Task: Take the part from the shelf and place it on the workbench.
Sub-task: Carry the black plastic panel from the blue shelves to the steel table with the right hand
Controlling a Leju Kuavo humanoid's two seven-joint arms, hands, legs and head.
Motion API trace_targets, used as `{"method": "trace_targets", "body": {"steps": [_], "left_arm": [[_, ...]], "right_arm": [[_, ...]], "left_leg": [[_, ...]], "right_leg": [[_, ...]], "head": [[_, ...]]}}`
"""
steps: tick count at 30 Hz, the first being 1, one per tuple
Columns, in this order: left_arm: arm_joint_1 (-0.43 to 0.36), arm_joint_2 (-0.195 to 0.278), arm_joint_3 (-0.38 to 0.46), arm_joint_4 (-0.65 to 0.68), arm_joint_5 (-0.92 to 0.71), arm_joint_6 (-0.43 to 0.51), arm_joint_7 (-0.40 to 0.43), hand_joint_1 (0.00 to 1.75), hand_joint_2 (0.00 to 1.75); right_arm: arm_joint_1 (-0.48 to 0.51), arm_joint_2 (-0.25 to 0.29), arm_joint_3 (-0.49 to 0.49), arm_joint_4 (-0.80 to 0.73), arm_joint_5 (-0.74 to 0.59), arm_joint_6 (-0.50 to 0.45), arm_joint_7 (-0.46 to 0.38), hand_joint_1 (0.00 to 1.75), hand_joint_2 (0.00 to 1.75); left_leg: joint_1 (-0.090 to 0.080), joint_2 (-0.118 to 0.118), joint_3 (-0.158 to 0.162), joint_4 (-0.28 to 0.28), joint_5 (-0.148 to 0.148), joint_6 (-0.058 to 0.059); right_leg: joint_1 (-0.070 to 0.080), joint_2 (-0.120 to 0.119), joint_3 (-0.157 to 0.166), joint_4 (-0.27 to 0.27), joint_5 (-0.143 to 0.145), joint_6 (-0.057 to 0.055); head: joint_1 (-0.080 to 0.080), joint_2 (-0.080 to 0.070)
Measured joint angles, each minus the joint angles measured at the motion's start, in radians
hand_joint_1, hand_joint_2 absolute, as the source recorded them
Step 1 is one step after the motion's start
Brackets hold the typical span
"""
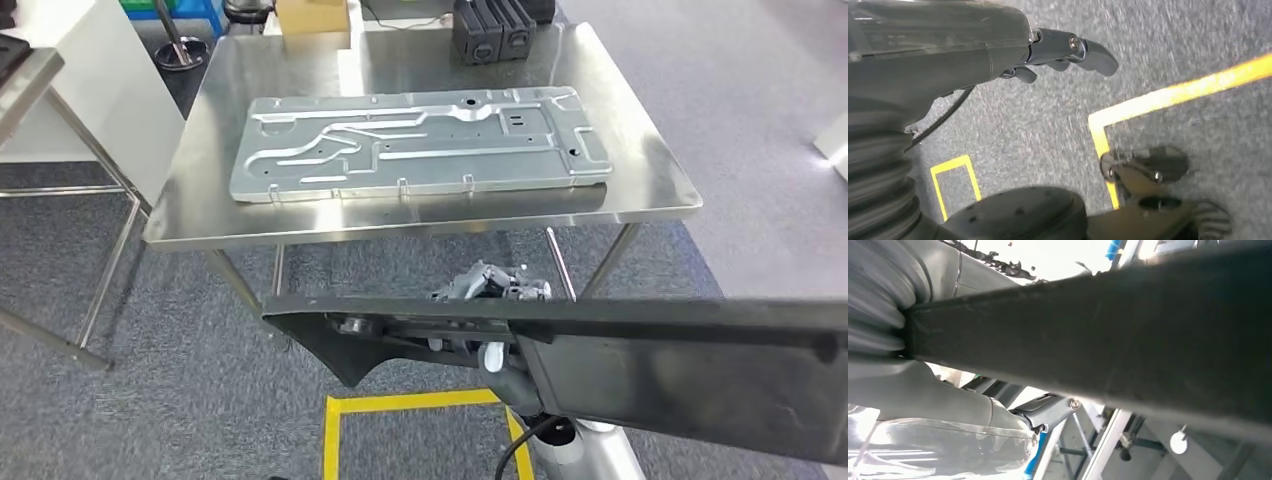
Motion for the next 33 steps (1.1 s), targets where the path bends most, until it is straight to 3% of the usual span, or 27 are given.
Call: {"method": "trace_targets", "body": {"steps": [2,4,5,8,9,10,11,13,15,19,21,23,24,25,26,28,29,31,33], "left_arm": [[-0.002,0.0,0.0,0.0,-0.001,0.0,0.001,0.0,1.75],[-0.004,0.002,0.0,0.0,-0.003,0.0,0.001,0.0,1.75],[-0.006,0.002,0.0,0.0,-0.003,0.0,0.001,0.0,1.75],[-0.007,0.004,0.0,0.0,-0.006,0.0,0.001,0.0,1.75],[-0.007,0.004,0.0,0.0,-0.008,0.0,0.002,0.0,1.75],[-0.007,0.004,0.0,0.0,-0.008,0.0,0.003,0.0,1.75],[-0.008,0.005,0.0,0.0,-0.009,0.0,0.004,0.0,1.75],[-0.006,0.005,0.0,0.0,-0.011,0.001,0.007,0.0,1.75],[-0.005,0.006,0.0,0.001,-0.011,0.0,0.008,0.0,1.75],[-0.007,0.006,-0.001,0.001,-0.01,0.002,0.008,0.0,1.75],[-0.008,0.006,-0.001,0.001,-0.011,0.004,0.009,0.0,1.75],[-0.008,0.007,0.0,0.001,-0.011,0.004,0.009,0.0,1.75],[-0.007,0.007,0.0,0.001,-0.011,0.005,0.009,0.0,1.75],[-0.006,0.007,0.0,0.001,-0.012,0.005,0.009,0.0,1.75],[-0.006,0.007,0.0,0.001,-0.012,0.005,0.009,0.0,1.75],[-0.005,0.005,0.0,0.002,-0.012,0.004,0.008,0.0,1.75],[-0.005,0.003,0.0,0.002,-0.012,0.004,0.008,0.0,1.75],[-0.005,0.0,0.0,0.004,-0.012,0.003,0.007,0.0,1.75],[-0.007,0.002,-0.001,0.004,-0.012,0.003,0.007,0.0,1.75]], "right_arm": [[0.0,-0.001,0.0,-0.004,0.001,0.001,-0.002,1.75,1.75],[-0.001,-0.003,0.0,-0.008,0.001,0.003,-0.005,1.75,1.75],[-0.002,-0.003,0.0,-0.01,0.001,0.003,-0.006,1.75,1.75],[-0.002,-0.003,0.0,-0.013,0.002,-0.002,-0.006,1.75,1.75],[-0.001,-0.003,0.0,-0.013,0.002,-0.004,-0.006,1.75,1.75],[-0.001,-0.003,0.0,-0.013,0.002,-0.006,-0.006,1.75,1.75],[-0.001,-0.003,0.0,-0.013,0.002,-0.009,-0.006,1.75,1.75],[-0.001,-0.003,0.0,-0.013,0.002,-0.012,-0.006,1.75,1.75],[-0.002,-0.004,-0.001,-0.015,0.001,-0.012,-0.006,1.75,1.75],[-0.004,-0.004,-0.004,-0.023,-0.001,-0.019,0.0,1.75,1.75],[-0.004,-0.004,-0.008,-0.027,-0.002,-0.025,0.001,1.75,1.75],[-0.002,-0.004,-0.01,-0.029,-0.002,-0.03,0.001,1.75,1.75],[0.0,-0.004,-0.011,-0.03,-0.002,-0.032,0.001,1.75,1.75],[0.001,-0.004,-0.011,-0.03,-0.002,-0.032,0.001,1.75,1.75],[0.002,-0.004,-0.011,-0.031,-0.002,-0.032,0.001,1.75,1.75],[0.003,-0.004,-0.012,-0.034,-0.001,-0.032,0.001,1.75,1.75],[0.003,-0.004,-0.012,-0.036,-0.001,-0.032,0.001,1.75,1.75],[0.003,-0.004,-0.013,-0.04,0.0,-0.032,0.001,1.75,1.75],[0.003,-0.004,-0.014,-0.044,0.001,-0.032,0.001,1.75,1.75]], "left_leg": [[-0.001,0.001,0.008,0.006,-0.004,-0.012],[-0.001,0.002,-0.002,0.046,-0.015,-0.022],[0.001,0.002,-0.025,0.091,-0.031,-0.028],[0.016,0.002,-0.138,0.267,-0.1,-0.049],[0.021,0.002,-0.162,0.29,-0.104,-0.053],[0.025,0.003,-0.17,0.277,-0.085,-0.057],[0.029,0.003,-0.161,0.23,-0.044,-0.061],[0.035,0.006,-0.124,0.097,0.048,-0.067],[0.032,0.008,-0.105,0.024,0.077,-0.057],[0.029,0.004,-0.091,0.012,0.066,-0.017],[0.028,0.003,-0.079,0.009,0.06,-0.005],[0.022,0.003,-0.07,0.01,0.05,0.002],[0.018,0.002,-0.063,0.01,0.043,0.004],[0.014,0.001,-0.054,0.01,0.036,0.006],[0.009,0.0,-0.042,0.009,0.028,0.007],[0.003,-0.001,-0.02,0.007,0.012,0.007],[0.002,-0.002,-0.013,0.006,0.005,0.005],[0.004,-0.001,-0.006,0.001,0.001,-0.005],[0.003,0.0,0.002,0.003,0.0,-0.016]], "right_leg": [[-0.002,0.002,0.011,-0.01,-0.002,-0.01],[-0.009,0.001,0.031,-0.02,-0.005,-0.019],[-0.013,0.0,0.041,-0.023,-0.008,-0.022],[-0.017,-0.001,0.058,-0.025,-0.025,-0.024],[-0.019,0.0,0.066,-0.025,-0.032,-0.021],[-0.022,0.001,0.075,-0.024,-0.039,-0.018],[-0.026,0.002,0.087,-0.024,-0.047,-0.013],[-0.03,0.002,0.106,-0.022,-0.064,0.0],[-0.029,0.003,0.11,-0.02,-0.076,0.015],[-0.03,0.001,0.108,0.007,-0.091,0.041],[-0.031,0.0,0.059,0.097,-0.132,0.046],[-0.03,0.0,-0.029,0.227,-0.179,0.046],[-0.029,0.0,-0.063,0.266,-0.184,0.044],[-0.026,0.0,-0.079,0.267,-0.167,0.039],[-0.023,0.0,-0.075,0.229,-0.13,0.031],[-0.009,0.0,-0.035,0.097,-0.036,0.005],[-0.002,-0.001,-0.019,0.04,-0.008,-0.007],[0.008,-0.001,-0.007,-0.007,0.008,-0.023],[0.005,0.001,0.009,-0.023,0.011,-0.029]], "head": [[0.0,0.0],[-0.003,0.0],[-0.005,0.0],[-0.01,0.0],[-0.01,0.0],[-0.01,0.0],[-0.01,0.0],[-0.011,0.0],[-0.014,0.0],[-0.013,0.0],[-0.011,0.0],[-0.01,0.0],[-0.009,0.0],[-0.009,0.0],[-0.009,0.0],[-0.011,0.0],[-0.013,0.0],[-0.015,0.0],[-0.014,0.0]]}}
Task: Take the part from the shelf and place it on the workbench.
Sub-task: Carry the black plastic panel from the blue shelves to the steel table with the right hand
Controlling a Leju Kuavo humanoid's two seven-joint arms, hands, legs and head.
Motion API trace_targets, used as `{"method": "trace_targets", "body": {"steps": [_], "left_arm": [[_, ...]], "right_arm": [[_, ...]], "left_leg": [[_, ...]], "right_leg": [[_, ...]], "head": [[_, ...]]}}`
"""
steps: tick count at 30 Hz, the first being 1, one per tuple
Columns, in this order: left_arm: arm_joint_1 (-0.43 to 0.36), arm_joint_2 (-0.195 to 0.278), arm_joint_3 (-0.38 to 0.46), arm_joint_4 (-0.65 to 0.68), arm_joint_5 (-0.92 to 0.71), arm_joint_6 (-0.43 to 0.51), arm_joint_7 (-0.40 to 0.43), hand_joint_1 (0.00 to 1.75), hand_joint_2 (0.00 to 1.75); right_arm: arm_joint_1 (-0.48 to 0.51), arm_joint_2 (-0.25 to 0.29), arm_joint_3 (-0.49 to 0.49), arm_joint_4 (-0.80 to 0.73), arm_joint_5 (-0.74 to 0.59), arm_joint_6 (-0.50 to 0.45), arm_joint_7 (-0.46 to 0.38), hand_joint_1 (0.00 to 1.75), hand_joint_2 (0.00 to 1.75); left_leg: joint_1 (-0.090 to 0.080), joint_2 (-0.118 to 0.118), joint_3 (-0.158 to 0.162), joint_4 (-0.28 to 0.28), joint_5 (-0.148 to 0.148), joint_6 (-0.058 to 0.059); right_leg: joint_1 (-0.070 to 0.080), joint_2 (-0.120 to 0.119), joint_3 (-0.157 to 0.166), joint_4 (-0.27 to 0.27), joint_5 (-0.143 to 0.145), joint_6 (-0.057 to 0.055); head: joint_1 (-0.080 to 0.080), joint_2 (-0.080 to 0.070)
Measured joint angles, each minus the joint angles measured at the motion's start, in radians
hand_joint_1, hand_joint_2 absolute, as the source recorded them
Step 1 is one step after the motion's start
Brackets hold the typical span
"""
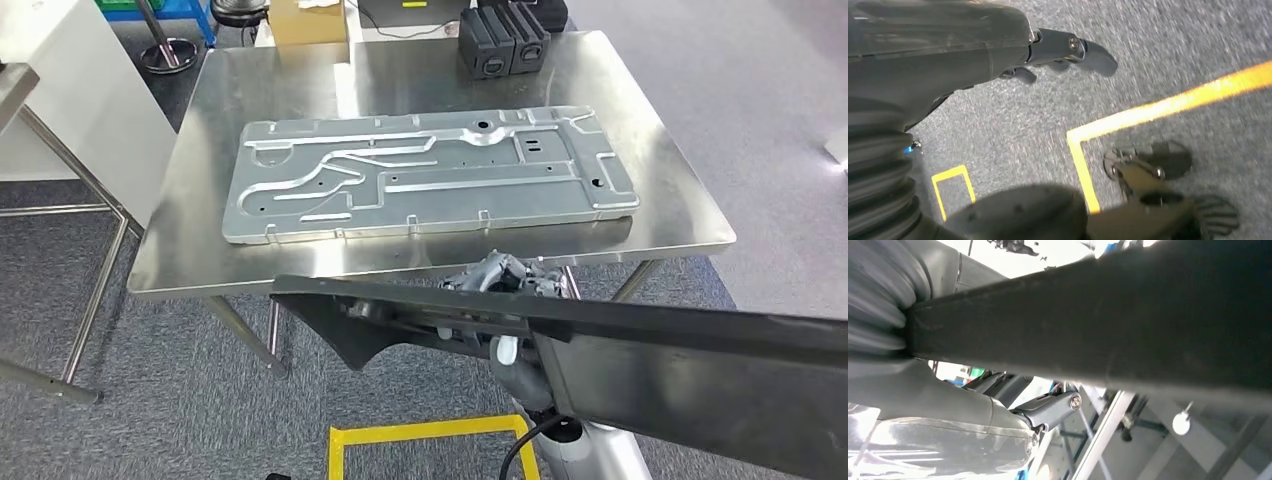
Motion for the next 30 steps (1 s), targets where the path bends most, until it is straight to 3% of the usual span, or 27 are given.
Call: {"method": "trace_targets", "body": {"steps": [2,5,6,7,8,10,12,15,17,18,21,22,23,25,26,28,30], "left_arm": [[-0.001,0.001,0.0,0.0,0.0,0.0,0.0,0.0,1.75],[-0.002,0.002,0.0,0.0,0.001,0.0,0.0,0.0,1.75],[-0.001,0.002,0.0,0.0,0.002,0.0,-0.002,0.0,1.75],[0.0,0.003,0.0,0.0,0.002,-0.001,-0.003,0.0,1.75],[0.0,0.003,0.001,0.0,0.002,-0.001,-0.004,0.0,1.75],[0.001,0.005,0.001,0.0,0.002,-0.001,-0.005,0.0,1.75],[0.002,0.005,0.001,0.0,0.002,-0.001,-0.005,0.0,1.75],[0.004,0.005,0.001,0.0,0.003,-0.002,-0.005,0.0,1.75],[0.004,0.006,0.001,0.0,0.005,-0.002,-0.005,0.0,1.75],[0.003,0.006,0.001,0.0,0.006,-0.002,-0.004,0.0,1.75],[0.004,0.007,0.001,0.0,0.01,-0.001,-0.004,0.0,1.75],[0.005,0.007,0.001,0.0,0.011,-0.001,-0.004,0.0,1.75],[0.007,0.007,0.001,0.0,0.012,-0.001,-0.004,0.0,1.75],[0.009,0.006,0.001,0.0,0.013,-0.001,-0.005,0.0,1.75],[0.009,0.006,0.001,0.0,0.014,-0.001,-0.005,0.0,1.75],[0.009,0.005,0.002,0.0,0.015,0.0,-0.006,0.0,1.75],[0.009,0.006,0.002,0.0,0.016,0.001,-0.007,0.0,1.75]], "right_arm": [[-0.001,0.001,0.0,-0.003,0.0,0.0,0.0,1.75,1.75],[-0.001,0.001,0.0,-0.005,0.001,0.0,-0.001,1.75,1.75],[0.0,0.001,0.0,-0.005,0.001,0.0,-0.001,1.75,1.75],[0.0,0.001,0.0,-0.005,0.002,0.001,-0.001,1.75,1.75],[0.0,0.001,0.0,-0.005,0.003,0.001,-0.001,1.75,1.75],[0.0,0.001,0.0,-0.007,0.006,0.002,-0.003,1.75,1.75],[-0.001,0.001,0.0,-0.01,0.008,0.003,-0.004,1.75,1.75],[-0.003,0.001,0.0,-0.018,0.01,0.004,-0.004,1.75,1.75],[-0.008,0.001,-0.001,-0.021,0.009,0.005,-0.005,1.75,1.75],[-0.011,0.001,-0.001,-0.021,0.008,0.005,-0.006,1.75,1.75],[-0.014,0.0,-0.003,-0.021,0.007,0.008,-0.007,1.75,1.75],[-0.014,-0.001,-0.004,-0.021,0.007,0.01,-0.008,1.75,1.75],[-0.013,-0.002,-0.004,-0.021,0.006,0.013,-0.009,1.75,1.75],[-0.014,-0.003,-0.005,-0.021,0.005,0.019,-0.014,1.75,1.75],[-0.014,-0.003,-0.006,-0.02,0.004,0.021,-0.018,1.75,1.75],[-0.015,-0.004,-0.009,-0.019,0.003,0.025,-0.026,1.75,1.75],[-0.015,-0.005,-0.01,-0.018,0.004,0.032,-0.035,1.75,1.75]], "left_leg": [[0.0,0.001,-0.014,0.051,-0.016,-0.007],[0.009,0.001,-0.119,0.229,-0.088,-0.02],[0.013,0.001,-0.151,0.269,-0.102,-0.025],[0.017,0.002,-0.167,0.276,-0.096,-0.029],[0.02,0.002,-0.164,0.245,-0.066,-0.033],[0.024,0.004,-0.121,0.114,0.027,-0.039],[0.022,0.007,-0.09,0.02,0.059,-0.034],[0.018,0.007,-0.081,0.004,0.057,-0.007],[0.02,0.005,-0.068,-0.002,0.057,0.007],[0.021,0.004,-0.06,-0.005,0.056,0.013],[0.019,0.004,-0.051,-0.004,0.044,0.02],[0.018,0.003,-0.046,-0.004,0.038,0.02],[0.018,0.002,-0.039,-0.004,0.032,0.019],[0.017,0.0,-0.02,-0.005,0.017,0.015],[0.017,0.0,-0.012,-0.005,0.01,0.011],[0.015,0.0,-0.001,-0.005,-0.001,-0.001],[0.013,0.001,0.007,0.0,-0.005,-0.015]], "right_leg": [[-0.009,0.0,0.024,-0.01,-0.006,-0.007],[-0.014,-0.002,0.045,-0.013,-0.022,-0.011],[-0.015,-0.002,0.051,-0.013,-0.028,-0.009],[-0.017,-0.001,0.059,-0.011,-0.035,-0.006],[-0.019,0.0,0.067,-0.009,-0.043,-0.003],[-0.022,0.001,0.088,-0.005,-0.06,0.007],[-0.022,0.001,0.097,-0.001,-0.074,0.019],[-0.02,-0.001,0.099,0.013,-0.079,0.04],[-0.023,-0.002,0.084,0.054,-0.093,0.052],[-0.025,-0.002,0.06,0.098,-0.112,0.056],[-0.026,-0.002,-0.057,0.271,-0.178,0.063],[-0.026,-0.002,-0.082,0.291,-0.175,0.062],[-0.026,-0.002,-0.088,0.274,-0.149,0.059],[-0.025,-0.002,-0.051,0.147,-0.054,0.05],[-0.021,-0.002,-0.029,0.085,-0.027,0.045],[-0.014,-0.002,-0.006,0.021,-0.016,0.032],[-0.014,-0.001,0.004,0.013,-0.021,0.021]], "head": [[-0.004,0.0],[-0.008,0.0],[-0.008,0.0],[-0.008,0.0],[-0.008,0.0],[-0.008,0.0],[-0.008,0.0],[-0.008,0.0],[-0.005,0.0],[-0.004,0.0],[-0.001,0.0],[-0.001,0.0],[-0.001,0.0],[-0.001,0.0],[-0.001,0.0],[-0.001,0.0],[0.0,0.0]]}}
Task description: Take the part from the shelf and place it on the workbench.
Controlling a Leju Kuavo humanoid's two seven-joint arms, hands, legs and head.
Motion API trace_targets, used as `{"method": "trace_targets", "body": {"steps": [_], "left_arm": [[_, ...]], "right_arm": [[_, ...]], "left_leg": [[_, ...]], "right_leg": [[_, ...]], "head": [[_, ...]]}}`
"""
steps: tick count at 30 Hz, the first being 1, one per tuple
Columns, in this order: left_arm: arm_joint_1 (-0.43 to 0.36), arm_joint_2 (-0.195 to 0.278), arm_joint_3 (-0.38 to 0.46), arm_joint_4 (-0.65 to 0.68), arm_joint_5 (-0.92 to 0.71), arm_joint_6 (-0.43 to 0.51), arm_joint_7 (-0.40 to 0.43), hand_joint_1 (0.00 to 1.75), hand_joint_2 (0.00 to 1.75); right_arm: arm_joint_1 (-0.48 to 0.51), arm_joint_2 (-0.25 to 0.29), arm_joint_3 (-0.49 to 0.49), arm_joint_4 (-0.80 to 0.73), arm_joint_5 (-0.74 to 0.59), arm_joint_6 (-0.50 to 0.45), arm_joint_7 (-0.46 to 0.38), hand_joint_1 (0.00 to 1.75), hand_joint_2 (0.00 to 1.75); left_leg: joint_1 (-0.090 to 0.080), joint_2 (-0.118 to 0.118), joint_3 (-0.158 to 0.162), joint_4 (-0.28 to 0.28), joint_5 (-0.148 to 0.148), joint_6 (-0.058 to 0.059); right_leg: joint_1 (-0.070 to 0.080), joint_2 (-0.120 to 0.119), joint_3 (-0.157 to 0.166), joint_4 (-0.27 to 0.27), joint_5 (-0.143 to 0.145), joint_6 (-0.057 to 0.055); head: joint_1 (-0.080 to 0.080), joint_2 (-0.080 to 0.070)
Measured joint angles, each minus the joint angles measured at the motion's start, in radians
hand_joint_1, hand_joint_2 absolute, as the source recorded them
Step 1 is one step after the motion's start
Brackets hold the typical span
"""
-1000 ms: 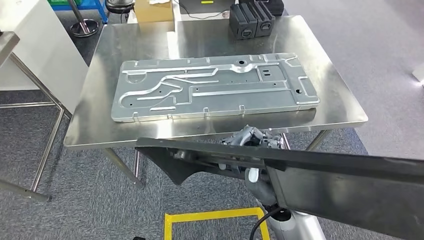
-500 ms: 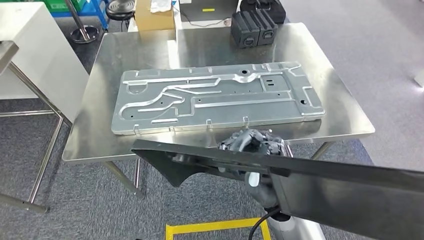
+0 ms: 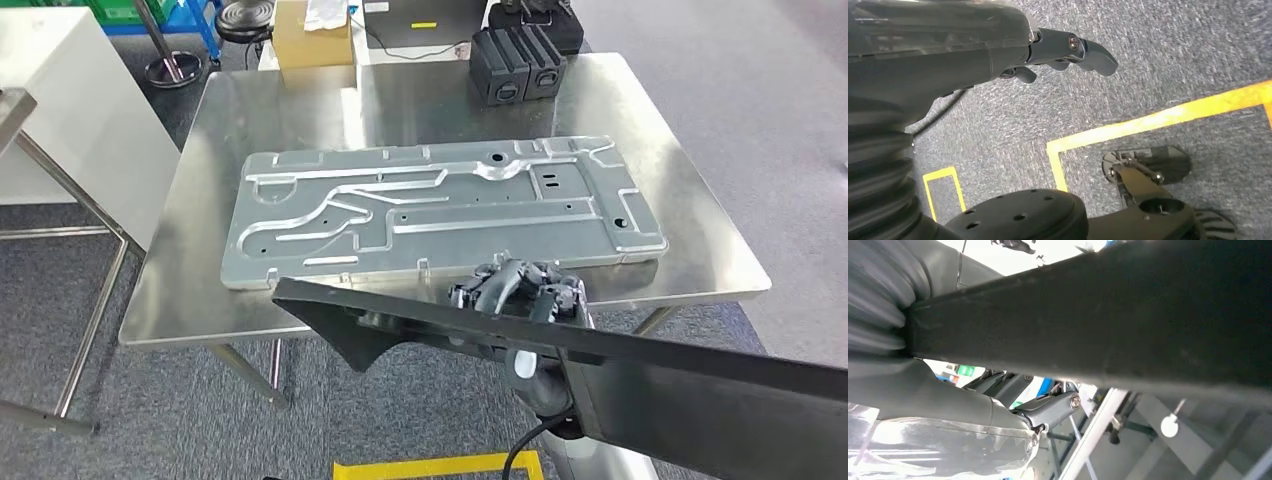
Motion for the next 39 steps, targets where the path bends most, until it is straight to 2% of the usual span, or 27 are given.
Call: {"method": "trace_targets", "body": {"steps": [2,3,6,7,8,9,10,11,12,13,14,17,19,21,22,23,24,26,27,28,31,33,34,36,37,38,39], "left_arm": [[-0.001,0.001,0.001,0.0,0.0,0.002,0.0,0.0,1.75],[-0.002,0.001,0.002,0.0,0.002,0.004,0.0,0.0,1.75],[-0.001,0.001,0.009,0.0,0.011,0.011,0.001,0.0,1.75],[-0.001,0.001,0.012,0.0,0.014,0.012,0.0,0.0,1.75],[-0.001,0.001,0.014,0.0,0.017,0.012,-0.001,0.0,1.75],[-0.001,0.001,0.015,0.0,0.018,0.012,-0.001,0.0,1.75],[0.0,0.001,0.016,0.0,0.018,0.013,-0.001,0.0,1.75],[0.002,0.001,0.017,0.0,0.019,0.014,-0.001,0.0,1.75],[0.003,0.001,0.019,0.0,0.019,0.015,-0.001,0.0,1.75],[0.005,0.001,0.02,0.0,0.02,0.016,-0.002,0.0,1.75],[0.007,0.001,0.022,0.0,0.022,0.016,-0.002,0.0,1.75],[0.008,0.0,0.026,0.0,0.028,0.017,-0.004,0.0,1.75],[0.007,0.001,0.029,0.0,0.029,0.018,-0.006,0.0,1.75],[0.009,0.001,0.032,0.0,0.029,0.019,-0.007,0.0,1.75],[0.01,0.001,0.033,0.0,0.029,0.019,-0.008,0.0,1.75],[0.01,0.001,0.033,0.0,0.029,0.019,-0.009,0.0,1.75],[0.01,0.001,0.034,0.0,0.028,0.019,-0.009,0.0,1.75],[0.009,0.001,0.034,0.0,0.027,0.019,-0.011,0.0,1.75],[0.008,0.0,0.034,0.0,0.026,0.019,-0.012,0.0,1.75],[0.007,0.0,0.034,0.0,0.025,0.018,-0.013,0.0,1.75],[0.003,0.0,0.034,0.0,0.018,0.016,-0.014,0.0,1.75],[0.0,0.0,0.034,0.0,0.015,0.015,-0.013,0.0,1.75],[-0.002,0.0,0.034,0.0,0.013,0.014,-0.012,0.0,1.75],[-0.005,0.0,0.034,0.0,0.012,0.012,-0.012,0.0,1.75],[-0.007,0.0,0.034,0.0,0.011,0.011,-0.012,0.0,1.75],[-0.01,0.0,0.034,0.0,0.01,0.01,-0.012,0.0,1.75],[-0.012,0.0,0.034,0.0,0.009,0.01,-0.011,0.0,1.75]], "right_arm": [[-0.001,0.0,-0.001,0.0,0.003,0.007,-0.007,1.75,1.75],[-0.002,0.0,-0.001,0.0,0.006,0.008,-0.01,1.75,1.75],[0.0,0.001,-0.006,0.002,0.024,0.004,-0.015,1.75,1.75],[0.002,0.001,-0.01,0.004,0.031,0.0,-0.016,1.75,1.75],[0.003,0.001,-0.015,0.005,0.038,-0.005,-0.018,1.75,1.75],[0.005,0.001,-0.022,0.007,0.044,-0.01,-0.019,1.75,1.75],[0.005,0.001,-0.029,0.008,0.049,-0.016,-0.021,1.75,1.75],[0.005,0.0,-0.038,0.01,0.053,-0.02,-0.022,1.75,1.75],[0.004,0.0,-0.049,0.011,0.056,-0.025,-0.023,1.75,1.75],[0.002,0.0,-0.062,0.014,0.058,-0.029,-0.023,1.75,1.75],[0.0,-0.001,-0.075,0.017,0.061,-0.032,-0.023,1.75,1.75],[-0.021,-0.002,-0.119,0.029,0.067,-0.035,-0.015,1.75,1.75],[-0.042,-0.003,-0.149,0.039,0.068,-0.035,-0.012,1.75,1.75],[-0.058,-0.005,-0.177,0.051,0.069,-0.034,-0.009,1.75,1.75],[-0.064,-0.007,-0.189,0.058,0.071,-0.033,-0.006,1.75,1.75],[-0.072,-0.008,-0.2,0.063,0.075,-0.033,-0.003,1.75,1.75],[-0.083,-0.009,-0.209,0.068,0.081,-0.033,0.001,1.75,1.75],[-0.11,-0.011,-0.223,0.076,0.098,-0.035,0.013,1.75,1.75],[-0.126,-0.011,-0.228,0.08,0.108,-0.038,0.022,1.75,1.75],[-0.142,-0.011,-0.232,0.084,0.117,-0.043,0.035,1.75,1.75],[-0.197,-0.013,-0.243,0.105,0.128,-0.064,0.082,1.75,1.75],[-0.24,-0.017,-0.253,0.129,0.123,-0.072,0.102,1.75,1.75],[-0.261,-0.02,-0.258,0.145,0.119,-0.074,0.107,1.75,1.75],[-0.298,-0.028,-0.267,0.186,0.116,-0.076,0.115,1.75,1.75],[-0.315,-0.033,-0.27,0.209,0.117,-0.077,0.119,1.75,1.75],[-0.334,-0.038,-0.272,0.234,0.121,-0.08,0.126,1.75,1.75],[-0.355,-0.043,-0.274,0.26,0.129,-0.084,0.136,1.75,1.75]], "left_leg": [[0.001,0.001,0.0,0.026,-0.014,-0.008],[0.002,0.001,-0.018,0.064,-0.033,-0.011],[0.005,0.002,-0.131,0.247,-0.112,-0.022],[0.005,0.002,-0.158,0.278,-0.117,-0.026],[0.005,0.002,-0.167,0.271,-0.1,-0.028],[0.005,0.002,-0.157,0.228,-0.061,-0.027],[0.005,0.003,-0.136,0.159,-0.01,-0.025],[0.004,0.003,-0.116,0.098,0.024,-0.021],[0.002,0.004,-0.102,0.051,0.041,-0.016],[0.0,0.005,-0.096,0.026,0.049,-0.009],[-0.002,0.006,-0.097,0.023,0.046,-0.003],[0.002,0.006,-0.092,0.011,0.064,0.017],[0.006,0.007,-0.088,0.003,0.067,0.026],[0.006,0.007,-0.087,0.002,0.065,0.03],[0.006,0.006,-0.087,0.003,0.063,0.031],[0.006,0.005,-0.086,0.003,0.061,0.031],[0.006,0.004,-0.083,0.004,0.059,0.029],[0.006,0.002,-0.075,0.006,0.051,0.023],[0.005,0.001,-0.072,0.009,0.047,0.019],[0.003,0.001,-0.071,0.01,0.044,0.013],[0.001,0.002,-0.072,0.008,0.041,-0.004],[0.004,0.003,-0.083,0.036,0.02,-0.013],[0.005,0.003,-0.102,0.078,-0.004,-0.016],[0.005,0.003,-0.165,0.211,-0.065,-0.019],[0.005,0.003,-0.193,0.269,-0.083,-0.02],[0.005,0.003,-0.208,0.297,-0.083,-0.02],[0.005,0.003,-0.205,0.287,-0.063,-0.018]], "right_leg": [[-0.004,0.0,0.019,-0.007,0.003,-0.01],[-0.005,-0.001,0.027,-0.008,0.001,-0.016],[-0.004,-0.001,0.036,-0.008,-0.012,-0.025],[-0.004,0.0,0.04,-0.007,-0.016,-0.025],[-0.003,0.001,0.045,-0.005,-0.022,-0.024],[-0.004,0.002,0.052,-0.003,-0.029,-0.023],[-0.004,0.002,0.06,-0.001,-0.036,-0.02],[-0.003,0.002,0.067,0.002,-0.042,-0.017],[-0.003,0.002,0.069,0.004,-0.047,-0.013],[-0.002,0.002,0.069,0.006,-0.052,-0.008],[-0.001,0.001,0.068,0.007,-0.054,-0.003],[-0.002,0.0,0.065,0.017,-0.067,0.013],[-0.005,0.0,0.028,0.093,-0.11,0.022],[-0.009,0.0,-0.048,0.229,-0.165,0.03],[-0.011,0.0,-0.08,0.28,-0.175,0.033],[-0.014,-0.001,-0.097,0.297,-0.165,0.035],[-0.016,-0.001,-0.094,0.273,-0.136,0.035],[-0.019,-0.001,-0.041,0.141,-0.054,0.034],[-0.018,-0.001,-0.014,0.078,-0.026,0.032],[-0.017,0.0,0.003,0.036,-0.012,0.03],[-0.013,0.004,0.008,0.015,-0.011,0.018],[-0.016,0.004,0.011,0.01,-0.01,0.004],[-0.016,0.003,0.013,0.007,-0.009,-0.001],[-0.013,0.0,0.013,0.007,-0.011,-0.009],[-0.011,0.0,0.014,0.008,-0.012,-0.01],[-0.009,0.001,0.015,0.008,-0.012,-0.011],[-0.008,0.002,0.016,0.009,-0.013,-0.011]], "head": [[-0.001,0.0],[-0.002,0.0],[-0.005,0.0],[-0.005,0.0],[-0.005,0.0],[-0.005,0.0],[-0.005,0.0],[-0.005,0.0],[-0.005,0.0],[-0.005,0.0],[-0.005,0.0],[-0.005,0.0],[-0.003,0.0],[-0.001,0.0],[-0.001,0.0],[-0.001,0.0],[-0.001,0.0],[-0.001,0.0],[-0.001,0.0],[-0.002,0.0],[-0.003,0.0],[-0.003,0.0],[-0.003,0.0],[-0.004,0.0],[-0.003,0.0],[-0.003,0.0],[-0.003,0.0]]}}
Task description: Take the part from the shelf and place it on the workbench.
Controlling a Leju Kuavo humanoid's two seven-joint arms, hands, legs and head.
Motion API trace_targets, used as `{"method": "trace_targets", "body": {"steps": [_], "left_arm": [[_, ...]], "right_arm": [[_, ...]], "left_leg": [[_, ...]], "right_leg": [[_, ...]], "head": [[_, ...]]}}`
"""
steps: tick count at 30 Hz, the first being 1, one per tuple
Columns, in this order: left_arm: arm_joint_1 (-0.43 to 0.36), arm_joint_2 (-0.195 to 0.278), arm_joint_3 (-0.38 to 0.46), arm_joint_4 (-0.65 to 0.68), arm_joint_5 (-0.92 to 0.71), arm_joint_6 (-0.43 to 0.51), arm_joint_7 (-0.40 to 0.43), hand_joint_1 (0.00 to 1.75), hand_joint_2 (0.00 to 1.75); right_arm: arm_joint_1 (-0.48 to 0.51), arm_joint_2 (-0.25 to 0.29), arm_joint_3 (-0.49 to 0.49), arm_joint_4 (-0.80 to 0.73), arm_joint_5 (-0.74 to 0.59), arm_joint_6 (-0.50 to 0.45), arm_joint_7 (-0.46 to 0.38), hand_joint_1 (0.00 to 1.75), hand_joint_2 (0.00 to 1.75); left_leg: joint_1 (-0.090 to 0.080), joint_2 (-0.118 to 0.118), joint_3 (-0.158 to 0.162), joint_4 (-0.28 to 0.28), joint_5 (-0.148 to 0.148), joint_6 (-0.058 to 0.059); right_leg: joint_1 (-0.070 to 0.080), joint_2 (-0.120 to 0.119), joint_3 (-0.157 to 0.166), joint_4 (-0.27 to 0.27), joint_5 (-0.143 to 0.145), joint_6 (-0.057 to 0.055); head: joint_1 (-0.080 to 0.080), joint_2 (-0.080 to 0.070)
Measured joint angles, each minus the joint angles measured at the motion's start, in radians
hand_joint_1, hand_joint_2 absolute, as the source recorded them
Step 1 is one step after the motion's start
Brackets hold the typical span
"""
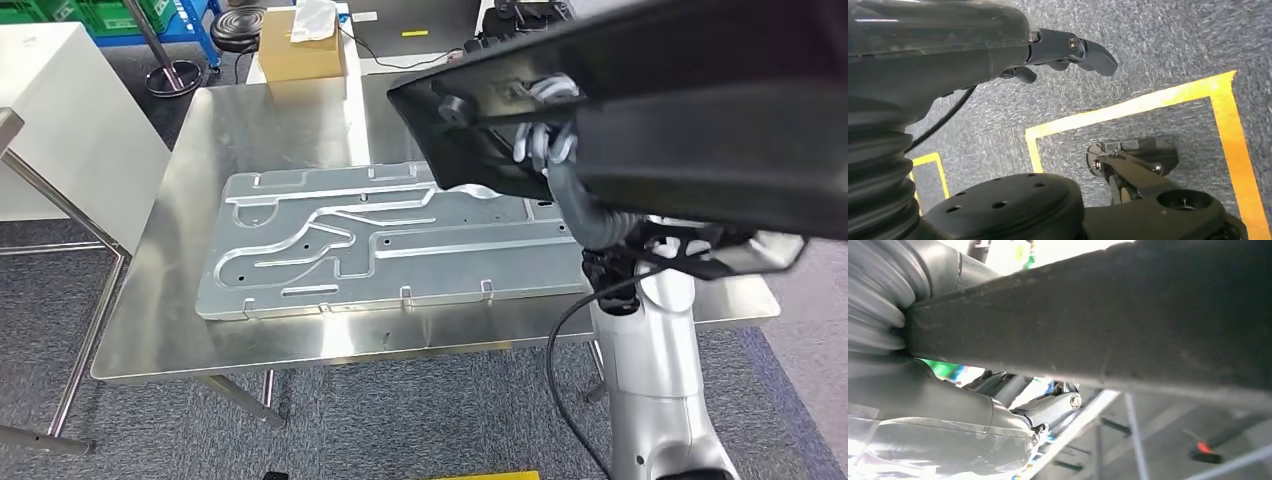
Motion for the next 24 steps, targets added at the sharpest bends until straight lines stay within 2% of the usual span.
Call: {"method": "trace_targets", "body": {"steps": [2,3,4,5,7,9,10,12,13,14,15,16,17,19,20,21,24], "left_arm": [[-0.002,0.0,0.0,0.0,-0.002,0.0,0.001,0.0,1.75],[-0.002,0.0,0.0,0.0,-0.002,0.0,0.002,0.0,1.75],[-0.003,0.001,0.0,0.0,-0.003,0.001,0.002,0.0,1.75],[-0.004,0.001,0.0,0.0,-0.003,0.001,0.002,0.0,1.75],[-0.005,0.001,0.0,0.0,-0.005,0.001,0.001,0.0,1.75],[-0.004,0.001,0.0,0.0,-0.007,0.001,0.001,0.0,1.75],[-0.004,0.001,0.0,0.0,-0.008,0.001,0.001,0.0,1.75],[-0.005,0.002,0.0,0.0,-0.009,0.0,0.0,0.0,1.75],[-0.005,0.002,0.0,0.0,-0.009,0.0,0.0,0.0,1.75],[-0.005,0.002,0.0,0.0,-0.009,-0.001,0.0,0.0,1.75],[-0.004,0.002,0.0,0.0,-0.009,-0.002,0.0,0.0,1.75],[-0.004,0.001,0.0,0.0,-0.009,-0.002,-0.001,0.0,1.75],[-0.004,0.0,0.0,0.0,-0.009,-0.003,-0.002,0.0,1.75],[-0.005,-0.001,0.0,0.0,-0.01,-0.004,-0.005,0.0,1.75],[-0.006,-0.001,0.0,0.0,-0.01,-0.004,-0.006,0.0,1.75],[-0.006,-0.001,0.0,0.0,-0.01,-0.005,-0.006,0.0,1.75],[-0.005,-0.001,0.0,0.0,-0.011,-0.008,-0.007,0.0,1.75]], "right_arm": [[-0.049,-0.008,-0.001,0.054,0.022,-0.013,0.02,1.75,1.75],[-0.074,-0.012,-0.001,0.083,0.033,-0.021,0.029,1.75,1.75],[-0.1,-0.016,-0.001,0.113,0.043,-0.03,0.035,1.75,1.75],[-0.125,-0.021,-0.001,0.141,0.051,-0.037,0.041,1.75,1.75],[-0.173,-0.032,-0.001,0.2,0.068,-0.051,0.051,1.75,1.75],[-0.22,-0.045,0.0,0.259,0.081,-0.061,0.059,1.75,1.75],[-0.246,-0.052,0.0,0.288,0.087,-0.064,0.06,1.75,1.75],[-0.29,-0.066,0.003,0.349,0.103,-0.073,0.063,1.75,1.75],[-0.308,-0.073,0.007,0.379,0.114,-0.079,0.064,1.75,1.75],[-0.324,-0.079,0.013,0.409,0.128,-0.087,0.066,1.75,1.75],[-0.341,-0.087,0.021,0.441,0.147,-0.098,0.068,1.75,1.75],[-0.36,-0.094,0.031,0.475,0.168,-0.113,0.072,1.75,1.75],[-0.386,-0.1,0.041,0.512,0.191,-0.129,0.075,1.75,1.75],[-0.443,-0.114,0.062,0.605,0.249,-0.176,0.081,1.75,1.75],[-0.472,-0.121,0.072,0.657,0.28,-0.204,0.084,1.75,1.75],[-0.496,-0.128,0.081,0.714,0.314,-0.236,0.089,1.75,1.75],[-0.557,-0.151,0.104,0.87,0.42,-0.337,0.127,1.75,1.75]], "left_leg": [[-0.001,0.0,0.048,-0.117,0.075,0.01],[-0.002,0.001,0.075,-0.18,0.103,0.016],[-0.004,0.001,0.096,-0.228,0.118,0.021],[-0.006,0.001,0.105,-0.255,0.122,0.024],[-0.007,-0.001,0.109,-0.267,0.119,0.03],[-0.002,-0.002,0.111,-0.277,0.126,0.039],[0.0,-0.002,0.112,-0.281,0.128,0.044],[0.001,-0.001,0.112,-0.283,0.13,0.048],[0.001,-0.001,0.112,-0.282,0.129,0.048],[0.001,-0.002,0.113,-0.281,0.128,0.049],[0.002,-0.002,0.113,-0.279,0.126,0.048],[0.002,-0.002,0.113,-0.276,0.124,0.046],[0.002,-0.003,0.114,-0.273,0.121,0.044],[-0.001,-0.004,0.113,-0.268,0.115,0.035],[-0.002,-0.004,0.112,-0.267,0.113,0.03],[-0.003,-0.005,0.111,-0.267,0.113,0.026],[0.0,-0.004,0.107,-0.256,0.101,0.011]], "right_leg": [[0.002,0.004,0.003,0.003,-0.002,0.001],[0.005,0.006,0.002,0.005,-0.004,0.003],[0.007,0.007,0.001,0.006,-0.004,0.007],[0.008,0.007,-0.002,0.007,-0.004,0.011],[0.008,0.005,-0.005,0.005,-0.001,0.022],[0.007,0.003,-0.012,0.023,-0.015,0.033],[0.006,0.002,-0.028,0.058,-0.036,0.039],[0.001,0.002,-0.09,0.182,-0.093,0.049],[-0.002,0.002,-0.123,0.244,-0.113,0.053],[-0.004,0.001,-0.145,0.279,-0.116,0.056],[-0.007,0.001,-0.15,0.278,-0.099,0.058],[-0.01,0.0,-0.135,0.238,-0.067,0.059],[-0.012,-0.002,-0.107,0.169,-0.027,0.059],[-0.01,-0.002,-0.054,0.05,0.02,0.055],[-0.007,-0.002,-0.041,0.02,0.025,0.051],[-0.003,-0.002,-0.038,0.013,0.021,0.046],[-0.006,-0.004,-0.034,0.005,0.023,0.027]], "head": [[0.0,0.0],[0.0,0.0],[0.0,0.0],[0.001,0.0],[0.001,0.0],[0.002,0.0],[0.004,0.0],[0.006,0.0],[0.006,0.0],[0.006,0.0],[0.006,0.0],[0.006,0.0],[0.006,0.0],[0.006,0.0],[0.006,0.0],[0.005,0.0],[0.005,0.0]]}}
